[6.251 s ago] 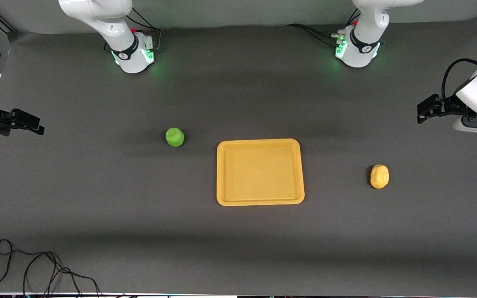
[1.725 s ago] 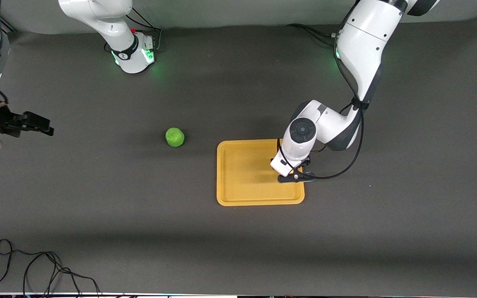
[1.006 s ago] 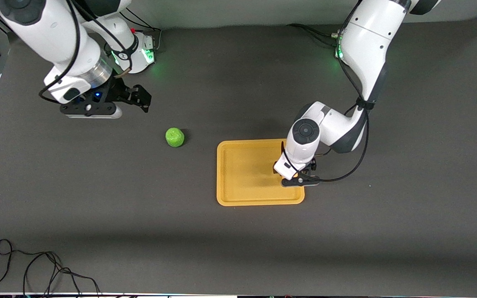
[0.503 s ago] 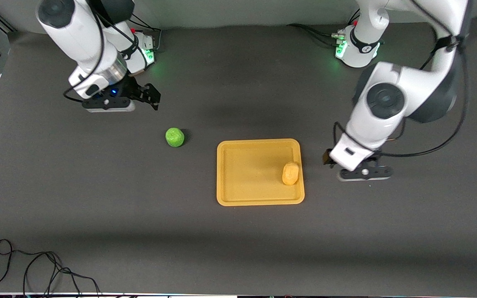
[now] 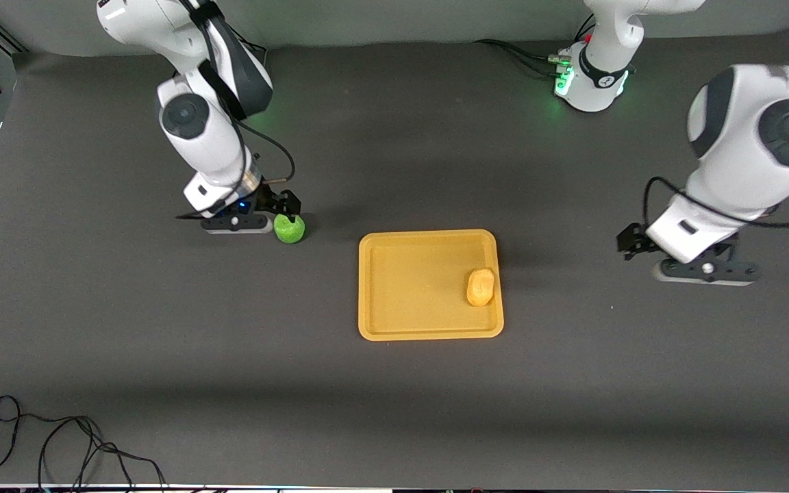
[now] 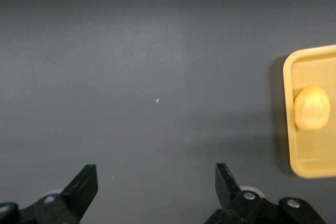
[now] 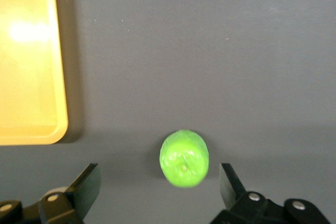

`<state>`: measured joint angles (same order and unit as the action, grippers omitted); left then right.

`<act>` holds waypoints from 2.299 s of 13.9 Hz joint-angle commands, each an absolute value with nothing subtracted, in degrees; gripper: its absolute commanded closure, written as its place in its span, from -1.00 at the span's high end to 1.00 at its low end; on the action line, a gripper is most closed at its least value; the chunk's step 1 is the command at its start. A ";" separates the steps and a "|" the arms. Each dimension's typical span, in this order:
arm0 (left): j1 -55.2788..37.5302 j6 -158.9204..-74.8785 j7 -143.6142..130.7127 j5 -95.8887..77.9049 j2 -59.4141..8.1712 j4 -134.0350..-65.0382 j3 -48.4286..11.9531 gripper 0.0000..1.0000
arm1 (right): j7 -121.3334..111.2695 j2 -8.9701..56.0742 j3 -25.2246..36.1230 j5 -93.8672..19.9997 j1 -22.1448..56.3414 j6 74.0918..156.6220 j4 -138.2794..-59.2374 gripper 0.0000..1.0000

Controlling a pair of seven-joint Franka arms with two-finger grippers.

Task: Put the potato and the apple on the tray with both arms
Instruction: 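Open the left gripper and withdraw while the right gripper lowers to apple, then close the right gripper on the green apple and lift it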

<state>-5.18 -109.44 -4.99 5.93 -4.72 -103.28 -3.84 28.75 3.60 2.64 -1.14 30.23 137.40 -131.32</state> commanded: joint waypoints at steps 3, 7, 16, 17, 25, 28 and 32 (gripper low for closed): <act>1.47 -102.75 8.32 0.56 1.14 -102.75 -2.64 1.00 | 29.97 9.74 3.25 -1.05 31.29 153.17 -139.30 1.00; 2.29 -102.39 2.57 -2.46 0.35 -100.37 -2.90 1.00 | 29.97 15.11 3.43 -1.05 31.38 157.49 -139.31 1.00; 2.28 -91.49 2.72 2.46 -6.15 -88.58 -4.13 0.99 | 29.36 16.71 3.34 -1.14 31.29 155.93 -138.78 0.24; 2.37 -92.28 2.64 2.46 -6.41 -89.03 -4.13 0.99 | 29.27 15.31 3.43 -1.14 31.20 154.26 -138.34 0.22; 1.14 -96.59 2.55 1.67 -7.30 -90.52 -4.31 0.99 | 29.09 5.45 6.50 -1.23 30.59 118.53 -113.70 0.22; 1.76 -99.75 2.72 1.67 -3.35 -96.05 -4.31 0.99 | 29.44 7.55 7.21 -1.23 30.67 107.77 -99.71 0.22; 1.14 -100.11 2.72 1.50 -4.13 -96.33 -4.31 0.99 | 30.06 19.30 6.77 -1.85 31.29 106.27 -81.88 0.22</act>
